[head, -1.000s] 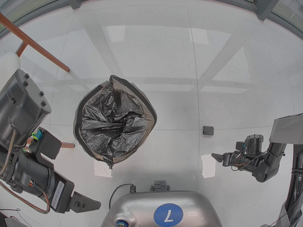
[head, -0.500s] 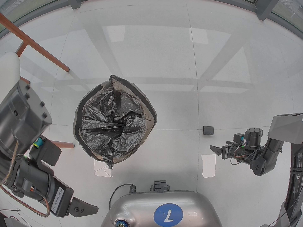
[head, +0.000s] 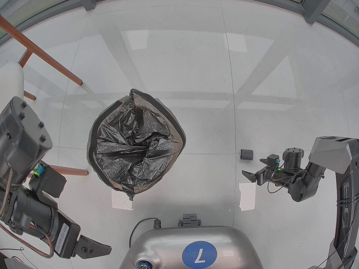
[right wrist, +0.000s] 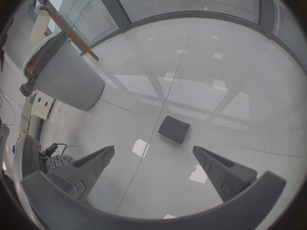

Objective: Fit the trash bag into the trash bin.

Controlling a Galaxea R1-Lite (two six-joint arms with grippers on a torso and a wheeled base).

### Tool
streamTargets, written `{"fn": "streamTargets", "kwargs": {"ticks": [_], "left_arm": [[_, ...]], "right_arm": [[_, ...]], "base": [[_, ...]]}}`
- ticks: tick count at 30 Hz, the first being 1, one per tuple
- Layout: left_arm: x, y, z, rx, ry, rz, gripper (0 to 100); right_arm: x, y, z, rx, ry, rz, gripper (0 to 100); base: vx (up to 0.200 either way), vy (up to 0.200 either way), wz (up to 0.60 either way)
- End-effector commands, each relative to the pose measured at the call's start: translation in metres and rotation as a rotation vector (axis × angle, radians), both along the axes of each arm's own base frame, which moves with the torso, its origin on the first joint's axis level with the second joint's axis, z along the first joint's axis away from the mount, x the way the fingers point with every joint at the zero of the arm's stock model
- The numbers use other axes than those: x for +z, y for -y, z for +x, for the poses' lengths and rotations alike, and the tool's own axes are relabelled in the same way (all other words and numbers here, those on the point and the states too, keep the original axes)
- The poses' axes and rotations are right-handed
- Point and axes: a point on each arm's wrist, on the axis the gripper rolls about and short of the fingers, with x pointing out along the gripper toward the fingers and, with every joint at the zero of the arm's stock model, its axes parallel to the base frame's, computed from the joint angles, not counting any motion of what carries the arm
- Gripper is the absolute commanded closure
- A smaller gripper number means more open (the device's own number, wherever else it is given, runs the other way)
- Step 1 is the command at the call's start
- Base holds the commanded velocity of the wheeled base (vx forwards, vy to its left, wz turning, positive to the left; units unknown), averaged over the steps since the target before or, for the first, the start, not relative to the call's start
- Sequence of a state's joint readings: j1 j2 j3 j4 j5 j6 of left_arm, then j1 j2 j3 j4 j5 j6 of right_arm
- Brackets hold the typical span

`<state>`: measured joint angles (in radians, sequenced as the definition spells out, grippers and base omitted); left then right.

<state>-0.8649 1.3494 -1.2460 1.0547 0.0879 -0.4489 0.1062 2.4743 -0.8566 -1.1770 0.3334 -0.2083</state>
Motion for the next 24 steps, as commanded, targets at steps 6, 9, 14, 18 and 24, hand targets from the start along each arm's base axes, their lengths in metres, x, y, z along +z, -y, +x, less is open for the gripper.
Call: {"fn": "streamTargets", "kwargs": {"ticks": [6, 9, 14, 18, 24], "left_arm": [[-0.006, -0.002, -0.002, -0.028, -0.008, 0.026, 0], [-0.005, -0.003, -0.003, -0.030, -0.005, 0.023, 0], [-0.004, -0.007, -0.007, -0.032, -0.001, 0.017, 0], [-0.005, -0.008, -0.008, -0.034, -0.002, 0.021, 0], [-0.005, -0.008, -0.008, -0.036, 0.000, 0.018, 0]], "right_arm": [[-0.007, -0.002, 0.035, -0.026, -0.020, -0.055, 0], [-0.005, -0.002, 0.042, -0.048, -0.034, -0.067, 0], [0.002, -0.004, 0.054, -0.076, -0.055, -0.083, 0], [0.007, -0.008, 0.060, -0.082, -0.095, -0.095, 0], [0.016, -0.015, 0.072, -0.139, -0.133, -0.062, 0]], "base": [[0.000, 0.000, 0.00], [0.000, 0.000, 0.00], [0.000, 0.000, 0.00], [0.000, 0.000, 0.00], [0.000, 0.000, 0.00]]}}
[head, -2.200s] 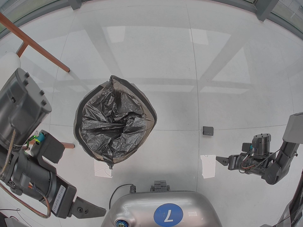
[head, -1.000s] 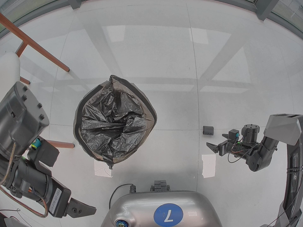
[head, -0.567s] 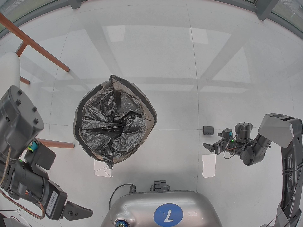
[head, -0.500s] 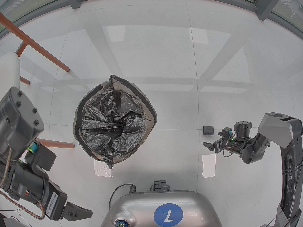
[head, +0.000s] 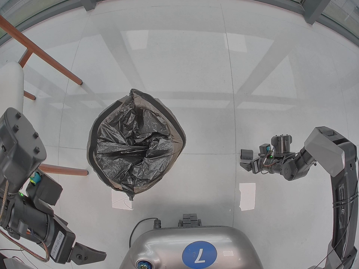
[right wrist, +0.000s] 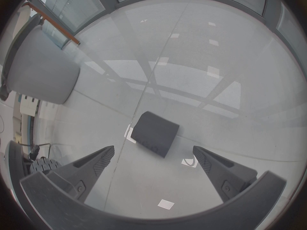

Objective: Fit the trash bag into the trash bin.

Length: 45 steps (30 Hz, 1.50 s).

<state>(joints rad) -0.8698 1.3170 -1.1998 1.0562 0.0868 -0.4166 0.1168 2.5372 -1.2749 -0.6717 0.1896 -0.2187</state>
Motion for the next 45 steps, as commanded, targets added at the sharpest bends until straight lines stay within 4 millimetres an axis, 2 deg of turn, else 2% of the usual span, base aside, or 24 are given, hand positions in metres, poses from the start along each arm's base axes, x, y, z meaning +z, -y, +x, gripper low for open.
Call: {"fn": "streamTargets", "kwargs": {"ticks": [1, 8, 16, 25, 26, 45], "left_arm": [[0.000, -0.001, -0.001, -0.001, 0.002, -0.002, 0], [0.000, -0.001, -0.001, -0.002, 0.004, -0.003, 0], [0.000, -0.001, -0.001, -0.002, 0.004, -0.003, 0], [0.000, -0.001, -0.001, -0.003, 0.003, -0.001, 0], [0.000, 0.000, 0.000, -0.003, 0.002, 0.000, 0], [-0.001, -0.002, 0.000, -0.064, 0.018, 0.024, 0]], "right_arm": [[0.011, -0.009, 0.012, -0.036, 0.005, 0.038, 0], [0.022, -0.022, 0.018, -0.119, -0.057, 0.095, 0], [0.030, -0.036, 0.025, -0.151, -0.020, 0.065, 0], [0.027, -0.046, 0.021, -0.217, -0.064, -0.009, 0], [0.021, -0.048, 0.023, -0.224, -0.067, -0.006, 0], [0.012, -0.047, 0.025, -0.258, -0.081, 0.000, 0]], "base": [[0.000, 0.000, 0.00], [0.000, 0.000, 0.00], [0.000, 0.000, 0.00], [0.000, 0.000, 0.00], [0.000, 0.000, 0.00], [0.000, 0.000, 0.00]]}}
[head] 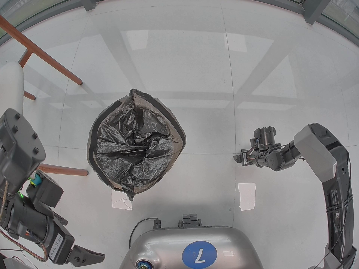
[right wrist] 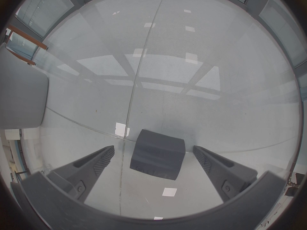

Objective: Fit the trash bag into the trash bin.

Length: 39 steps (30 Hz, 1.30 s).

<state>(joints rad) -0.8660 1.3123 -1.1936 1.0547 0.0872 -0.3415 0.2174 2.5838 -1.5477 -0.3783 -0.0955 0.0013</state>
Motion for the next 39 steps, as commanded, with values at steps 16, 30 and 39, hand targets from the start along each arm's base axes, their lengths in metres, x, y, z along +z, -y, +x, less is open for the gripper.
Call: {"fn": "streamTargets", "kwargs": {"ticks": [16, 30, 39], "left_arm": [[0.000, 0.000, 0.000, 0.001, 0.000, 0.000, 0], [0.007, -0.012, -0.010, 0.005, 0.034, -0.039, 0], [0.002, -0.030, -0.023, 0.044, 0.099, -0.007, 0]], "right_arm": [[-0.006, -0.003, -0.001, 0.005, -0.005, 0.002, 100], [0.077, 0.003, -0.009, 0.002, 0.131, 0.051, 100], [0.183, 0.002, -0.087, 0.007, 0.042, 0.159, 100]], "base": [[0.000, 0.000, 0.00], [0.000, 0.000, 0.00], [0.000, 0.000, 0.00]]}}
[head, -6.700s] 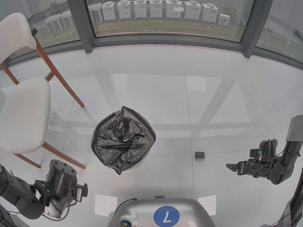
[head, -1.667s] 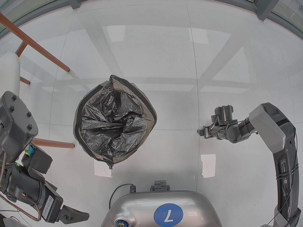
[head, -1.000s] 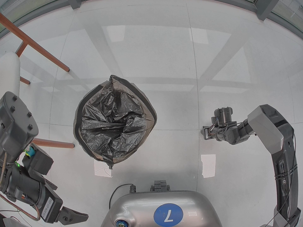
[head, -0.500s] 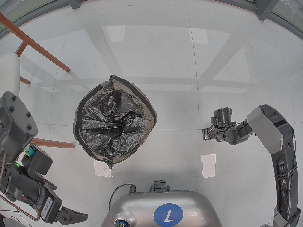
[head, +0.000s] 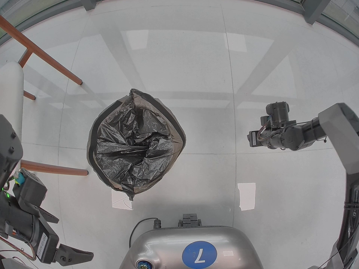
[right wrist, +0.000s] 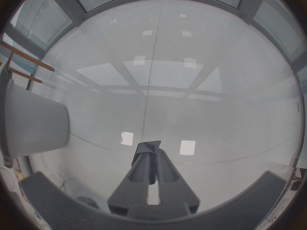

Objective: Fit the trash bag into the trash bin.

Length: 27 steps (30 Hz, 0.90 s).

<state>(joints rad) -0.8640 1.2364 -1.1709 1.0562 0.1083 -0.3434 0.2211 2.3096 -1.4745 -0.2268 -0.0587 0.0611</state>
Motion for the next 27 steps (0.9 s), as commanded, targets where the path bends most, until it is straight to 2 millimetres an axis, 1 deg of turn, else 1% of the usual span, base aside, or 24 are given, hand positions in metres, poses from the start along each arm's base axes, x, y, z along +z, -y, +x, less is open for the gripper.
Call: {"fn": "streamTargets", "kwargs": {"ticks": [1, 4, 7, 10, 11, 12, 13, 15, 19, 21, 22, 23, 27], "left_arm": [[-0.005, -0.015, -0.010, 0.044, 0.063, 0.038, 0], [-0.008, -0.016, -0.009, 0.076, 0.101, 0.088, 0], [-0.012, -0.018, -0.010, 0.092, 0.134, 0.127, 0], [-0.010, -0.027, -0.018, 0.085, 0.169, 0.079, 0], [-0.009, -0.030, -0.020, 0.089, 0.190, 0.057, 0], [-0.009, -0.030, -0.021, 0.090, 0.195, 0.049, 0], [-0.010, -0.030, -0.020, 0.096, 0.207, 0.036, 0], [-0.009, -0.031, -0.021, 0.098, 0.229, 0.011, 0], [-0.015, -0.039, -0.028, 0.086, 0.269, -0.034, 0], [-0.019, -0.043, -0.031, 0.079, 0.271, -0.026, 0], [-0.020, -0.043, -0.031, 0.077, 0.272, -0.025, 0], [-0.022, -0.046, -0.033, 0.077, 0.273, -0.023, 0], [-0.023, -0.046, -0.034, 0.075, 0.272, -0.026, 0]], "right_arm": [[0.090, -0.006, -0.068, 0.012, -0.012, 0.097, 100], [0.114, -0.020, -0.106, 0.019, -0.050, 0.174, 100], [0.127, -0.030, -0.140, 0.030, -0.077, 0.241, 100], [0.139, -0.036, -0.167, 0.071, -0.060, 0.269, 100], [0.146, -0.038, -0.180, 0.091, -0.042, 0.275, 100], [0.148, -0.039, -0.184, 0.097, -0.040, 0.276, 100], [0.153, -0.038, -0.196, 0.113, -0.031, 0.279, 100], [0.153, -0.038, -0.208, 0.128, -0.032, 0.276, 100], [0.145, -0.050, -0.237, 0.198, -0.049, 0.258, 100], [0.143, -0.055, -0.245, 0.227, -0.062, 0.258, 100], [0.143, -0.056, -0.247, 0.233, -0.065, 0.259, 100], [0.142, -0.060, -0.247, 0.245, -0.072, 0.264, 100], [0.145, -0.067, -0.244, 0.261, -0.066, 0.272, 100]], "base": [[0.000, 0.000, 0.00], [0.000, 0.000, 0.00], [0.000, 0.000, 0.00], [0.000, 0.000, 0.00], [0.000, 0.000, 0.00], [0.000, 0.000, 0.00], [0.000, 0.000, 0.00], [0.000, 0.000, 0.00], [0.000, 0.000, 0.00], [0.000, 0.000, 0.00], [0.000, 0.000, 0.00], [0.000, 0.200, 0.00], [0.000, 0.200, 0.00]]}}
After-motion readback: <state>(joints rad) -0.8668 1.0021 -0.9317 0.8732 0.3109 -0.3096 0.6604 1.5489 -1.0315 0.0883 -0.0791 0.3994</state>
